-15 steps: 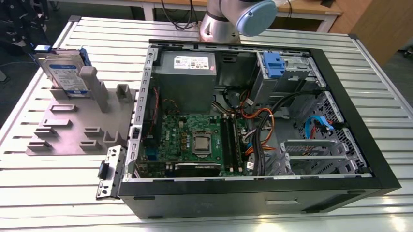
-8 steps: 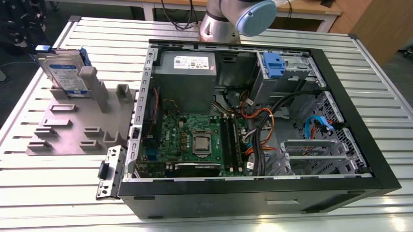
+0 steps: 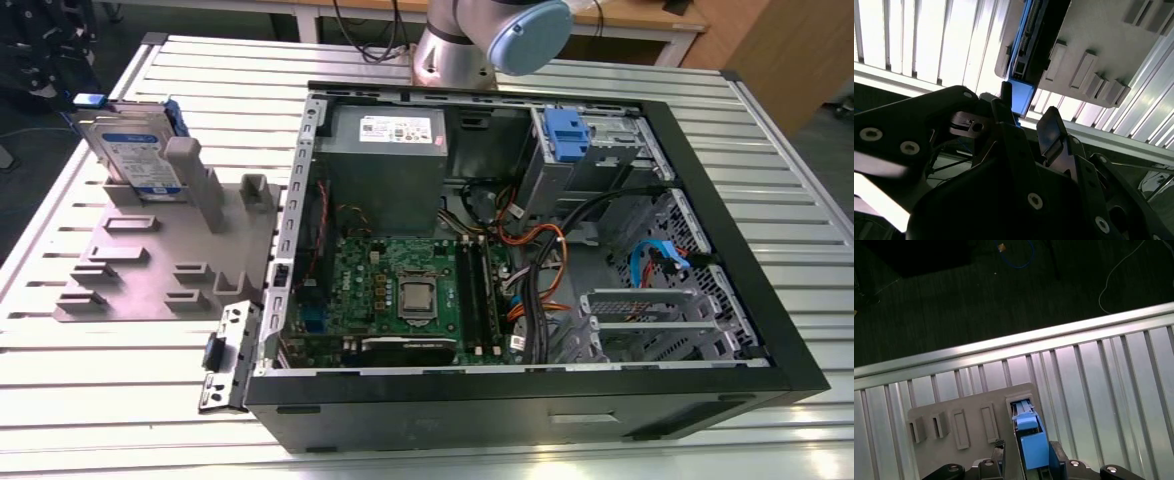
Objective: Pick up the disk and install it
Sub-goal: 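Pick up the disk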
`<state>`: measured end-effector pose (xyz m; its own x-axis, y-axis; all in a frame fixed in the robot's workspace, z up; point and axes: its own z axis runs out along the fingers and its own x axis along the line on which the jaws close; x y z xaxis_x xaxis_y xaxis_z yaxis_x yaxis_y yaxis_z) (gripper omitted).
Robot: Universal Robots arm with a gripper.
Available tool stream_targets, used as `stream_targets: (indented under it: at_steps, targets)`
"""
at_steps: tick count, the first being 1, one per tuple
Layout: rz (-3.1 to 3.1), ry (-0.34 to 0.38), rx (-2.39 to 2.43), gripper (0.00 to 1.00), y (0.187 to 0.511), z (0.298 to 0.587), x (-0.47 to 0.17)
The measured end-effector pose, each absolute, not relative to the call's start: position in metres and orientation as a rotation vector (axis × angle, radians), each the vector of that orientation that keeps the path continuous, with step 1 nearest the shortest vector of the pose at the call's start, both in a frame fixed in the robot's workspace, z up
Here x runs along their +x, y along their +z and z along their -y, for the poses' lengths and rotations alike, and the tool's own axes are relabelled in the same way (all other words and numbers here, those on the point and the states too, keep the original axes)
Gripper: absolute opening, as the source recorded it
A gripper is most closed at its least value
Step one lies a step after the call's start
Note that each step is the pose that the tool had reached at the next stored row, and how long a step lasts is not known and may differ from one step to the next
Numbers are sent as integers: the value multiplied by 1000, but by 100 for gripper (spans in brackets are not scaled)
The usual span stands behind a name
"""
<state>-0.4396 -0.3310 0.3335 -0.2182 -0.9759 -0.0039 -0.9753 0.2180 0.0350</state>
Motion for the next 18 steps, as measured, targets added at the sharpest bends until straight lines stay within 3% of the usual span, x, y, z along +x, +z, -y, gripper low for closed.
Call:
stream_targets:
  at_steps: [18]
  targets:
    - [2351,-49,2056,47,330,327,-440]
